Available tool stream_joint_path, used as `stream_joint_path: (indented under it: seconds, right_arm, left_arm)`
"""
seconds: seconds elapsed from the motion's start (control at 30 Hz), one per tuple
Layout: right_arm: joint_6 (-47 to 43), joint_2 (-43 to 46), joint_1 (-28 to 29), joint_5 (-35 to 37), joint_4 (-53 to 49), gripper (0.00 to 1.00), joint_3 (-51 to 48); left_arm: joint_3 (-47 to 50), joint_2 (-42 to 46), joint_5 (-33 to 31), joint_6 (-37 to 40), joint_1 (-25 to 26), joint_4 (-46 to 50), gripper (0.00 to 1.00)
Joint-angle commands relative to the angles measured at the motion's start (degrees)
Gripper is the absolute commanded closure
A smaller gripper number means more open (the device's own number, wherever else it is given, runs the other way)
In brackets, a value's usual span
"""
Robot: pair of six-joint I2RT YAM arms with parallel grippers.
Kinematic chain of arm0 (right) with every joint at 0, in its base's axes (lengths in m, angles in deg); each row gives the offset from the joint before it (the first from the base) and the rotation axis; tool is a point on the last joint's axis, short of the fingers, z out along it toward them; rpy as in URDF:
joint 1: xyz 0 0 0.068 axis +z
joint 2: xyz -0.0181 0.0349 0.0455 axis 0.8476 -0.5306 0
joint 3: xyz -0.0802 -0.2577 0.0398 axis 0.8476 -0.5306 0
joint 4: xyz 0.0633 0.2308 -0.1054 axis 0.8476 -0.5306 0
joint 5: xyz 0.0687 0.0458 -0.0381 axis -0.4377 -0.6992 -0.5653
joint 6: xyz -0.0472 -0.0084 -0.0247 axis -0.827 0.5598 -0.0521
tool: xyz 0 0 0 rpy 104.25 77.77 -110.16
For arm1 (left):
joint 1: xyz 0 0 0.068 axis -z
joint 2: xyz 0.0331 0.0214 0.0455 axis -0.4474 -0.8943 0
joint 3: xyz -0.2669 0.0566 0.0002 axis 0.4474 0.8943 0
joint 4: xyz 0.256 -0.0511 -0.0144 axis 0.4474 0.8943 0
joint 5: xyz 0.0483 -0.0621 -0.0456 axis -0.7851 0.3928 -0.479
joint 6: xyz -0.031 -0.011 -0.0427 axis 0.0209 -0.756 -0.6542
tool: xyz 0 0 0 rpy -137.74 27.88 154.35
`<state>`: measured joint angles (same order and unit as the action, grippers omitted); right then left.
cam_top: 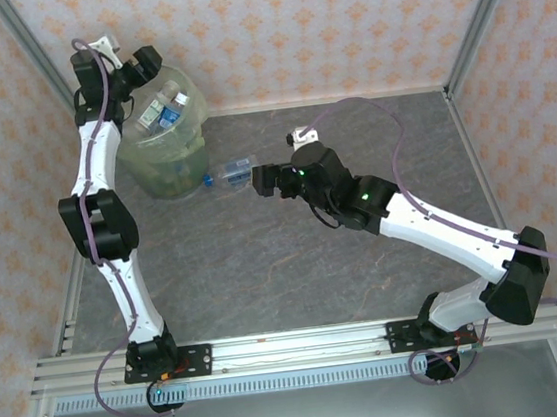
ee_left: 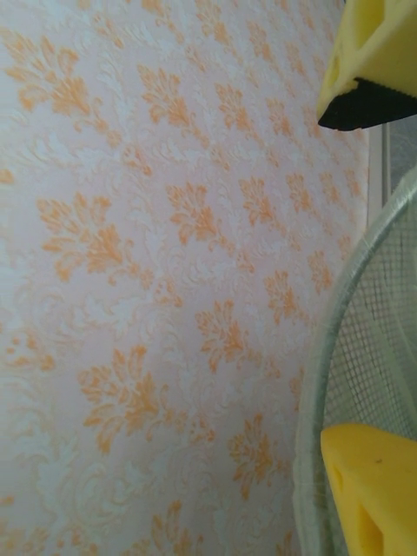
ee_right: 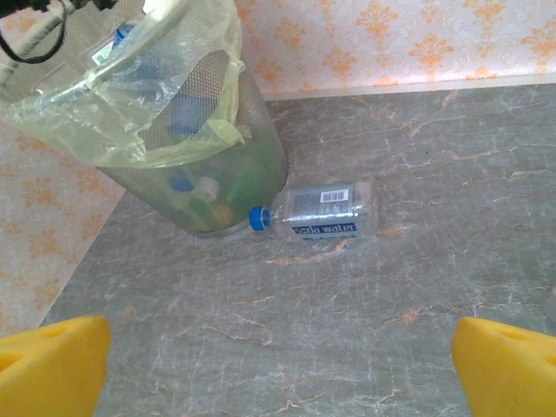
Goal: Put the plastic bottles in the bin
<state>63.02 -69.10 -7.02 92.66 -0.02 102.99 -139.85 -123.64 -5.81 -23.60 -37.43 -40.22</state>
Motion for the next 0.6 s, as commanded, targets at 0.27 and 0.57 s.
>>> stream_joint_path:
  seconds: [0.27,0.57]
  right_arm:
    - [0.8,0.8,-4.7,5.9,-1.9,0.00,-1.4]
    - [0.1,-0.2,-14.4,3.4,-1.9,0.00,-5.3]
  left_arm:
    - [7.7,20.1,-3.0,-3.9,0.7,1.7,0.01]
    - [24.7,34.5,-8.1,-1.0,8.0,4.6,0.01]
